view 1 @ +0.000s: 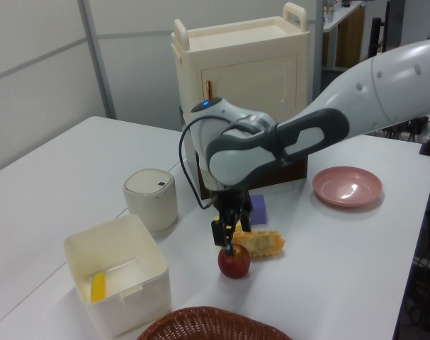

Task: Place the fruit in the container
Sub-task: 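Move the open gripper over the red apple and lower it, then close the gripper around the red apple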

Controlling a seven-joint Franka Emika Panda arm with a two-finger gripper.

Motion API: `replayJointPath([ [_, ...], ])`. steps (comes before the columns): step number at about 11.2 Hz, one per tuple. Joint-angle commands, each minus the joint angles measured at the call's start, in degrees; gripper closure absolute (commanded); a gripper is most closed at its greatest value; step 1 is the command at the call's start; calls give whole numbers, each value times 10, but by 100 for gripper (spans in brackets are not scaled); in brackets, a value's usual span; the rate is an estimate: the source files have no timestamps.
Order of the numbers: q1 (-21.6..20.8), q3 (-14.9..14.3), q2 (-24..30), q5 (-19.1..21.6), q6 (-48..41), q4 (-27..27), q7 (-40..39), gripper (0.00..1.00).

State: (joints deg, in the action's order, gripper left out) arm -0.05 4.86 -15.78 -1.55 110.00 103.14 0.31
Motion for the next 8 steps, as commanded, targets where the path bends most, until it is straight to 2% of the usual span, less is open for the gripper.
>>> replayJointPath([
  [1, -5, -3, -17, 0, 32, 7, -5, 0],
  [8, -7, -3, -43, -17, 50, 7, -1, 0],
])
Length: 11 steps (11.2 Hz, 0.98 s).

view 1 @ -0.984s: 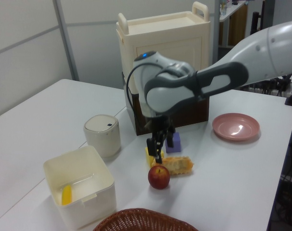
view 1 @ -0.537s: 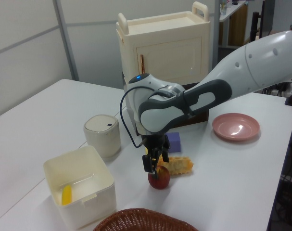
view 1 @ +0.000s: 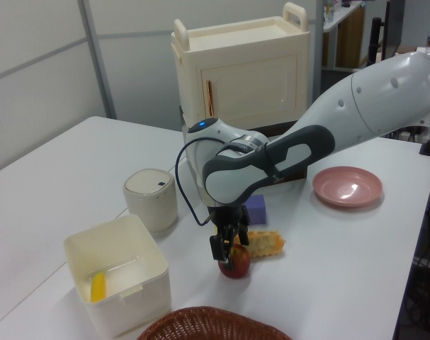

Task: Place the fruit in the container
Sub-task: 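Close the gripper around the red apple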

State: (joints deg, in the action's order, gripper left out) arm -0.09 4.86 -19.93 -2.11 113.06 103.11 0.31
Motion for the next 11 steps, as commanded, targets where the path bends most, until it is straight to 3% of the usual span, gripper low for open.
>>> replayJointPath([
  [1, -7, -3, -1, -13, 21, 8, 0, 10],
  [2, -6, -3, -1, -18, 21, 8, 0, 24],
  [4, -7, -3, 0, -18, 19, 7, 0, 40],
  [8, -15, -2, 30, -17, 1, -11, 13, 40],
  [11, -24, -2, 31, -9, -19, -92, 20, 40],
])
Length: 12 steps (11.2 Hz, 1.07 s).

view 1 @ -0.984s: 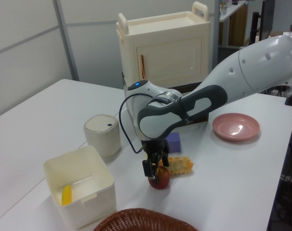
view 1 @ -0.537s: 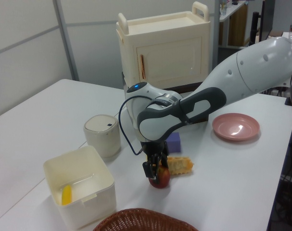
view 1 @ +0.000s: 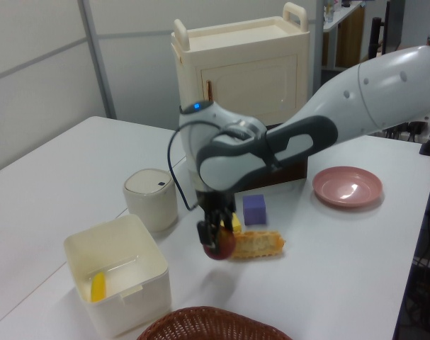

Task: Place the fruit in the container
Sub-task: 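Close the gripper around the red apple, then lift the apple and carry it over the cream container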

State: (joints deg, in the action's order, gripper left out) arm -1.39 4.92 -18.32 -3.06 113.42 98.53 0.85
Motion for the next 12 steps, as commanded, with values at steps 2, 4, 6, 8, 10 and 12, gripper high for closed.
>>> replayJointPath([
  [2, -17, -2, 19, 1, -26, -79, 49, 39],
  [4, -46, -2, 17, -3, -16, -102, 69, 38],
  [6, -76, -2, 16, -5, 26, -110, 70, 36],
  [8, -92, -2, 13, -7, 93, -109, 70, 36],
  [10, -95, -2, -4, -7, 146, -108, 69, 29],
  [12, -107, -2, -26, -24, 201, -102, 67, 20],
])
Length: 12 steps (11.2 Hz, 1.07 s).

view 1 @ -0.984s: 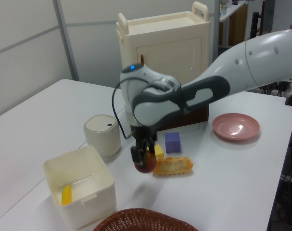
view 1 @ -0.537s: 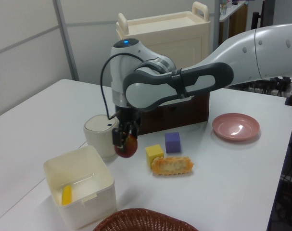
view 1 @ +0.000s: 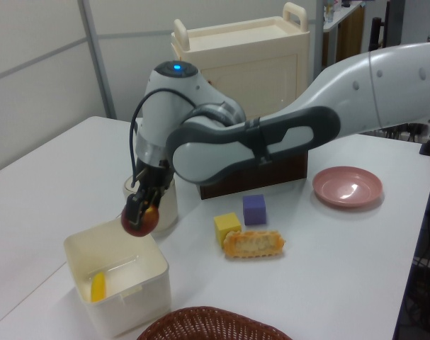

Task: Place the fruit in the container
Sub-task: 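Lift the apple and carry it over the cream container, then lower the apple beside the banana and open the gripper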

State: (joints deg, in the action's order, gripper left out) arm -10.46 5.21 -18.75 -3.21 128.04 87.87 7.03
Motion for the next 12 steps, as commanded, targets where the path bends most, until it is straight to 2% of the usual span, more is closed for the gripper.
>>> replayJointPath([
  [1, -18, -5, -34, -33, 63, 4, 7, 20],
  [3, -23, -5, -38, -39, 63, 5, 7, 17],
  [4, -24, -5, -38, -40, 63, 10, 6, 5],
  [5, -24, -5, -38, -40, 63, 13, 6, 1],
  [9, -18, -5, -28, -40, 52, 12, 3, 0],
  [12, 12, -10, 7, -40, -44, 12, 1, 0],
])
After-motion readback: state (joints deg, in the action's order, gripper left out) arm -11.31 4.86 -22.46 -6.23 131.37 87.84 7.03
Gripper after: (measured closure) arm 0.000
